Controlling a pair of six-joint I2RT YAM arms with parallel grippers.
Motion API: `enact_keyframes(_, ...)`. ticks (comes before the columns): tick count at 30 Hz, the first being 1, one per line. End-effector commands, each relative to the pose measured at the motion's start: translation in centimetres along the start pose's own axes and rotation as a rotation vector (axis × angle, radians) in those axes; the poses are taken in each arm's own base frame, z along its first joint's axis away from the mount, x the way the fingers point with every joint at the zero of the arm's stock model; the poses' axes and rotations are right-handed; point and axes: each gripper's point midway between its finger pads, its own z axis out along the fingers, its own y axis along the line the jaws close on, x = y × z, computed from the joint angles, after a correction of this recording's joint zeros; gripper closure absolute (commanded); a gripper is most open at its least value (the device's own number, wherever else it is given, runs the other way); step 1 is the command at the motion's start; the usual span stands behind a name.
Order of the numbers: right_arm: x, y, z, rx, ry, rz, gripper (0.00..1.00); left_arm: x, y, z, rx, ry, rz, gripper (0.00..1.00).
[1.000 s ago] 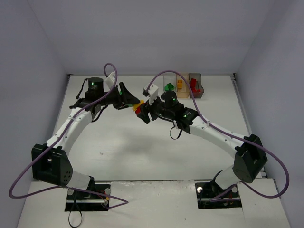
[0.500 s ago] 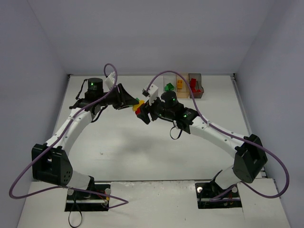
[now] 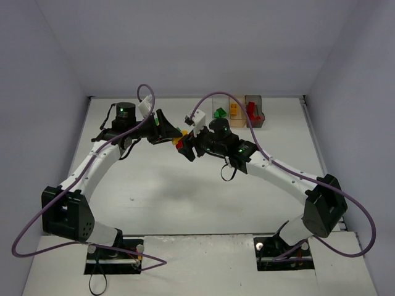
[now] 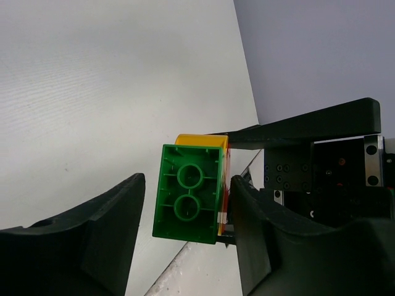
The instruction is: Sort the legos into containers by color
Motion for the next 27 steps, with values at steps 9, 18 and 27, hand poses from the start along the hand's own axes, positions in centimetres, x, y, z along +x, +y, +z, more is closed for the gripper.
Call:
enact_keyframes(9,-4.6,0.2,-0.9,0.010,-0.133,-0.028,0.99,-1.2,-1.4,-0.2,0.028,-0.052,0.078,0.94)
enact_keyframes(18,0.1,-1.0,-1.4,0.078,-0.050,-0.004,1.00,-2.3,-1.6,-0.6,0.035,-0.069,0.069,1.00)
enact_keyframes(27,2.1,-6.0,-2.6,0.227,-0.006,0.049,1.00,-2.7,-1.4,-1.0,0.021,-0.084,0.072,1.00)
